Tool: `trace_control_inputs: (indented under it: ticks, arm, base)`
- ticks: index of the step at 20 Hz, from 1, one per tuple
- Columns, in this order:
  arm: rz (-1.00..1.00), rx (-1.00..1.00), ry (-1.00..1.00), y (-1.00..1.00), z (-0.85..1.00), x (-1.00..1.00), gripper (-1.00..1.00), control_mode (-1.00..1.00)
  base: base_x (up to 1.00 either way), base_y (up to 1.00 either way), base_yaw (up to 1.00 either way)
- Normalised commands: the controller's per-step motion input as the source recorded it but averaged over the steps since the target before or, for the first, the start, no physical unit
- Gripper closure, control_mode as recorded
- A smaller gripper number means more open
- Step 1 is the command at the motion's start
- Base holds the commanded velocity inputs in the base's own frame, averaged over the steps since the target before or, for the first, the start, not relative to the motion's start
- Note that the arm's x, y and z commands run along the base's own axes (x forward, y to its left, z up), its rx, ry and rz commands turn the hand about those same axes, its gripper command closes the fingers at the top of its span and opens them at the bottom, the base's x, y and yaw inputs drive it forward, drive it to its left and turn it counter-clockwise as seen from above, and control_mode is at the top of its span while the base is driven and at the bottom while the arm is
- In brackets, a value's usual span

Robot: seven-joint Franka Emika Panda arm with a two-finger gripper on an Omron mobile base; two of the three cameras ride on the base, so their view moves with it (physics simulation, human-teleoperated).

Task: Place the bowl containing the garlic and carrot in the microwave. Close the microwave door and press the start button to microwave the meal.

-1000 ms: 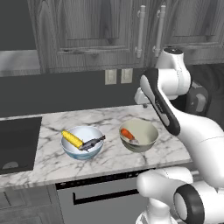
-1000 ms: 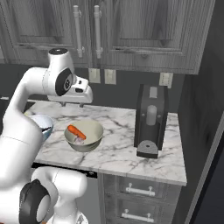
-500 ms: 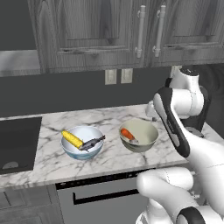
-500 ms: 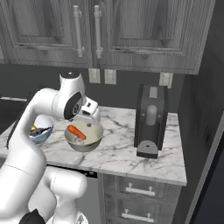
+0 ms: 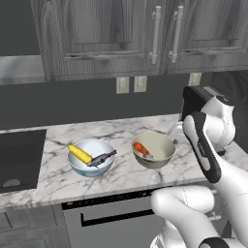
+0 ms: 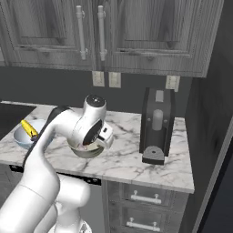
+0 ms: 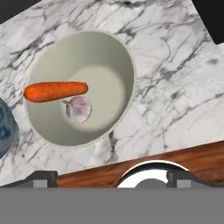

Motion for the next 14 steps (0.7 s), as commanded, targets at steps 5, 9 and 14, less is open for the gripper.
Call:
trace_control_inputs:
  ticks: [5,9,14]
  arm:
    - [-0.04,0.11,0.02,-0.14,-0.47,0.35,-1.0,-1.0]
    - [0.0,0.11,0.11,0.0,-0.39,0.49,-1.0,-1.0]
    - [0.0,0.05,0.09,0.0,-0.4,0.38,-1.0,-1.0]
  base:
    - [0.0,0.0,0.0]
    - [0.0,0.0,0.0]
    - [0.0,0.0,0.0]
